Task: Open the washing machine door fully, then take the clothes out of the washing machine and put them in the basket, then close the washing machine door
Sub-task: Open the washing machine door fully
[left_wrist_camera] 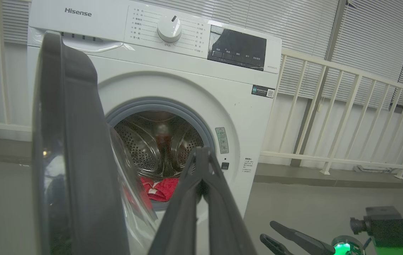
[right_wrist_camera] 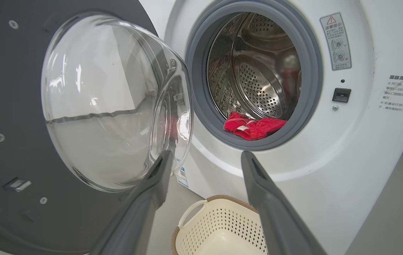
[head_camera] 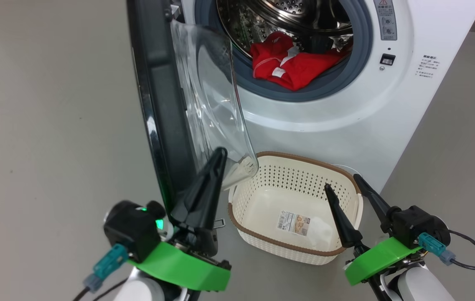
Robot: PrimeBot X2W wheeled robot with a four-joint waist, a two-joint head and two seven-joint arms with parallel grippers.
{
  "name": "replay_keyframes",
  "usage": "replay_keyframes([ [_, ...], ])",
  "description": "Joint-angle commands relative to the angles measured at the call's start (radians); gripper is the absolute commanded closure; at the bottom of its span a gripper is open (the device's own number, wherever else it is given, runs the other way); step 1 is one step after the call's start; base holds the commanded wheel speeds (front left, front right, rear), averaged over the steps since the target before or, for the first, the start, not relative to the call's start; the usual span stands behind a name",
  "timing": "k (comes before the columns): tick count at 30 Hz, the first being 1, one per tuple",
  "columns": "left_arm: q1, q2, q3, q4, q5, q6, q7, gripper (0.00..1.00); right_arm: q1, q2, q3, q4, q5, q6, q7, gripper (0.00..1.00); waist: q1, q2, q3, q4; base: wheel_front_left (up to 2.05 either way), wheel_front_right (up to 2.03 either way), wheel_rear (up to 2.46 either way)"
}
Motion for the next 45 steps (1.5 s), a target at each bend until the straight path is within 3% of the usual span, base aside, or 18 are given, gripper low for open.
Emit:
replay_keyframes([
  [1, 0.003, 0.008, 0.02, -0.003, -0.011, 0.005, 0.015, 1.0, -0.037, 0.005, 0.017, -0.02, 0.011, 0.006, -0.006, 0.0, -0.0001, -0.0001, 0.002, 0.002, 0.0, 0.0, 0.0],
  [15, 0.057, 0.015, 0.01, 0.11, -0.047, 0.028, 0.078, 1.0, -0.033, 0.005, 0.022, -0.012, 0.01, 0.006, -0.006, 0.0, -0.0001, -0.0001, -0.003, 0.022, 0.0, 0.0, 0.0],
  [28, 0.071, 0.029, 0.064, 0.154, -0.047, 0.108, 0.079, 1.0, -0.03, 0.004, 0.025, -0.003, -0.003, 0.006, -0.006, 0.0, -0.0001, -0.0001, 0.002, 0.035, 0.0, 0.0, 0.0],
  [45, 0.093, 0.095, 0.183, 0.105, -0.044, 0.217, 0.069, 1.0, -0.033, 0.004, 0.023, 0.001, -0.006, 0.006, -0.006, 0.0, -0.0001, -0.0001, 0.025, 0.098, 0.0, 0.0, 0.0],
])
